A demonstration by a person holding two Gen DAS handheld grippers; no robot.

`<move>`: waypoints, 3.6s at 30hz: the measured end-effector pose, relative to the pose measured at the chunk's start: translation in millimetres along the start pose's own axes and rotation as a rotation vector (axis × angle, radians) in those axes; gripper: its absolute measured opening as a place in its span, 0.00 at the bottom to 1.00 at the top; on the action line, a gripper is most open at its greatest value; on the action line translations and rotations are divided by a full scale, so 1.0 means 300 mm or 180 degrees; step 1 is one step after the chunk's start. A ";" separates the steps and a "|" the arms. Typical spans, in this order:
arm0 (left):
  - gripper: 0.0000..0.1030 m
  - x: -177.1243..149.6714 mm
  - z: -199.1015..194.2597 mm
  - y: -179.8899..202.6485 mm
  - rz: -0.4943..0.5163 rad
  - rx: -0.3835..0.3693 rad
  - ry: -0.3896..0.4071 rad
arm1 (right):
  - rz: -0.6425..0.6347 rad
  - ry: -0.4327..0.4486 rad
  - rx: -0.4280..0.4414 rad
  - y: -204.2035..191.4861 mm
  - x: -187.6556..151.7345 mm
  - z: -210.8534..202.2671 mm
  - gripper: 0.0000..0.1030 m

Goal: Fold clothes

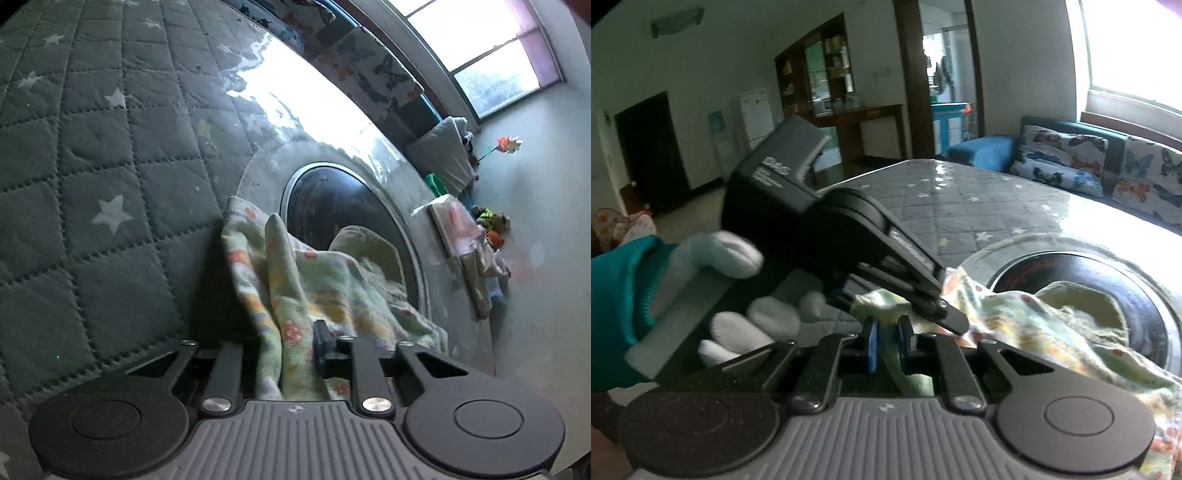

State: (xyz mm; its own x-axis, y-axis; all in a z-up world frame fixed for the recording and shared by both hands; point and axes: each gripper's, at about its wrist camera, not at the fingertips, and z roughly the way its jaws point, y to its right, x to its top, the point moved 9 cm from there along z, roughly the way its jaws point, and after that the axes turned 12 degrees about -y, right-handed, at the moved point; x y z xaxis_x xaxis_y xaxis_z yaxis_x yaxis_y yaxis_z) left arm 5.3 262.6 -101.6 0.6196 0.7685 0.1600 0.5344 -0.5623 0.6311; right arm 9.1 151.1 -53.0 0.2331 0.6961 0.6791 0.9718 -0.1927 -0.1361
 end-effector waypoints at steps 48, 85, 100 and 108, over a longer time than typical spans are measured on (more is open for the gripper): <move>0.12 -0.030 -0.026 0.192 0.0914 0.0431 0.0304 | 0.1440 0.0248 -0.1318 0.649 -0.280 -0.357 0.03; 0.11 -0.029 0.012 0.321 0.1228 0.0480 0.0283 | 0.1738 0.0348 -0.0959 0.648 -0.328 -0.372 0.08; 0.11 -0.126 0.210 0.710 0.1896 0.0293 0.0034 | 0.1741 0.0600 -0.1848 0.748 -0.421 -0.792 0.08; 0.12 -0.196 0.354 0.897 0.2209 0.0239 -0.0105 | 0.1889 0.0585 -0.2221 0.839 -0.538 -0.944 0.08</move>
State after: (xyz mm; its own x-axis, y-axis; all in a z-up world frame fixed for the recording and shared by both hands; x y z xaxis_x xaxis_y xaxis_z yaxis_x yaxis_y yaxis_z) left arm 173.6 33.6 -21.7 0.8486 0.2149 0.4834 0.0462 -0.9404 0.3370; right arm 205.8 -205.7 7.4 0.6171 0.2417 0.7489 0.4401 -0.8949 -0.0737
